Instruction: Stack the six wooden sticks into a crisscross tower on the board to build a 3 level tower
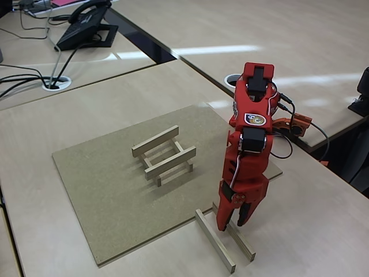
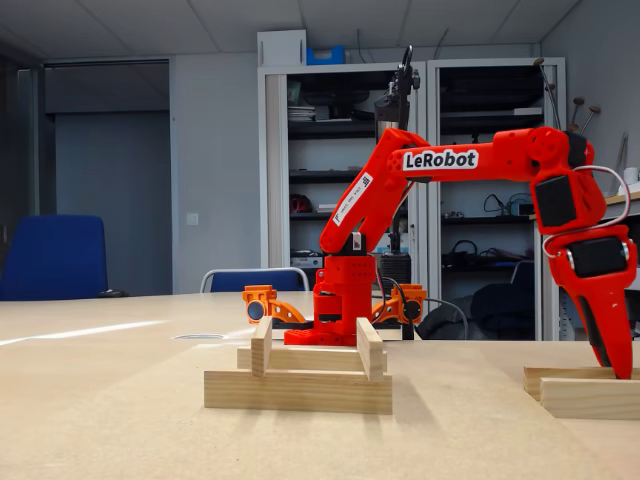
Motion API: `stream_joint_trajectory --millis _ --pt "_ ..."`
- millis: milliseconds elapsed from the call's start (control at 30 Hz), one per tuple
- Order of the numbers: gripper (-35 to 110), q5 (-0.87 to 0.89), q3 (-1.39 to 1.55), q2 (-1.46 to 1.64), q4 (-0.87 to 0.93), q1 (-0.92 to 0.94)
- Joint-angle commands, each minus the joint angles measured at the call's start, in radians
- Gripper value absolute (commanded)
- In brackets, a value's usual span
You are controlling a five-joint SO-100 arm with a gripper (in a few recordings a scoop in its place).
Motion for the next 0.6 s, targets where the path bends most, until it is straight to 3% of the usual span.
stream_joint_trajectory --millis 0,567 --pt "18 0.025 -0.026 0.020 -0.011 -0.025" --pt "8 0.052 -0.020 -0.021 -0.071 -0.028"
